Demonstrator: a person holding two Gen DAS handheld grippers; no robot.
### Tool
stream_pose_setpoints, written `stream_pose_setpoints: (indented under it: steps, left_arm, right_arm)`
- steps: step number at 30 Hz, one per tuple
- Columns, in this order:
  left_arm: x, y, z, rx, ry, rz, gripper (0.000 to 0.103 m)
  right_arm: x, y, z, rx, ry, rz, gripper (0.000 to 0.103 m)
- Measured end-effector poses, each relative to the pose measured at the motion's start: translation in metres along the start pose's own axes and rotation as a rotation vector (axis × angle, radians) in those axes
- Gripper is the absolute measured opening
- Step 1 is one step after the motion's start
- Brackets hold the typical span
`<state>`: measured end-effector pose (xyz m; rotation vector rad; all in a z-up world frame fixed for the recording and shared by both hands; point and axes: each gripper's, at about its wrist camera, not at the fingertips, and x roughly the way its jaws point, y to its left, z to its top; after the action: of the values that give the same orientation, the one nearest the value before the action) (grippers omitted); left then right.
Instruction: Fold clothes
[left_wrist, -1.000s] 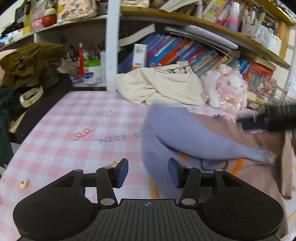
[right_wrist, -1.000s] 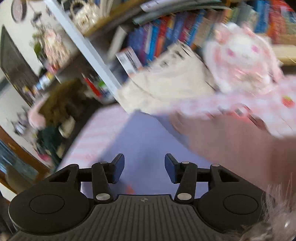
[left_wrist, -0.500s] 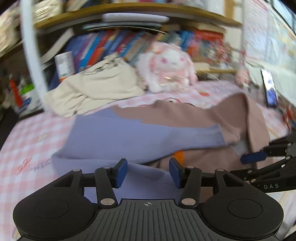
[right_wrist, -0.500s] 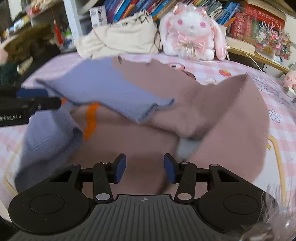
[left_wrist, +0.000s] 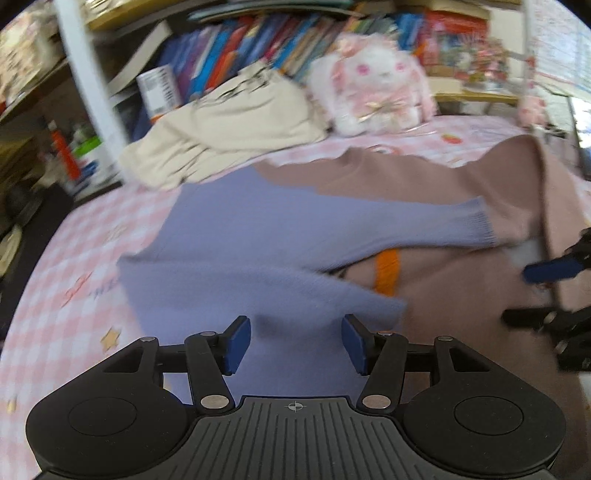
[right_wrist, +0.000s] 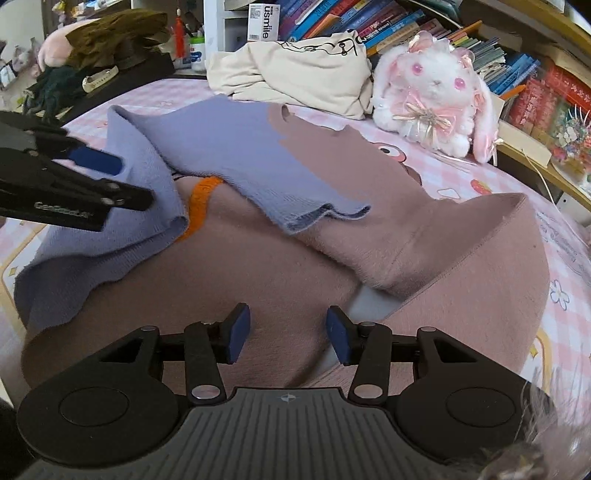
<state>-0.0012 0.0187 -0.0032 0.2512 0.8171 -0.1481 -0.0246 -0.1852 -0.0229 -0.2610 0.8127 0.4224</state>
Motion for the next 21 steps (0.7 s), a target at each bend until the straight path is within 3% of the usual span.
stream_pose_setpoints:
  steps: [9,15,17,21]
  left_arm:
    - [-0.012,-0.001,-0.017,-0.081,0.053,0.095,0.055]
    - [-0.03,-0.018,-0.016,-0.075,-0.008,0.127,0.055]
    - [-0.035,-0.027,-0.009,-0.046,-0.045,0.12,0.055]
    - [-0.042,-0.05,0.01,0.042,-0.125,0.09,0.055]
  right_arm:
    - [0.0,-0.031,-0.004,0.005,-0.008,-0.051,0.042]
    - [0.002,-0.046,-0.007,-0.005,-0.021,-0.148,0.042]
    - [-0.001,-0.049,-0.006,0.028,-0.008,-0.119,0.041]
    - [-0.007,-0.043,-0.015,0.068,-0.003,0.022,0.041]
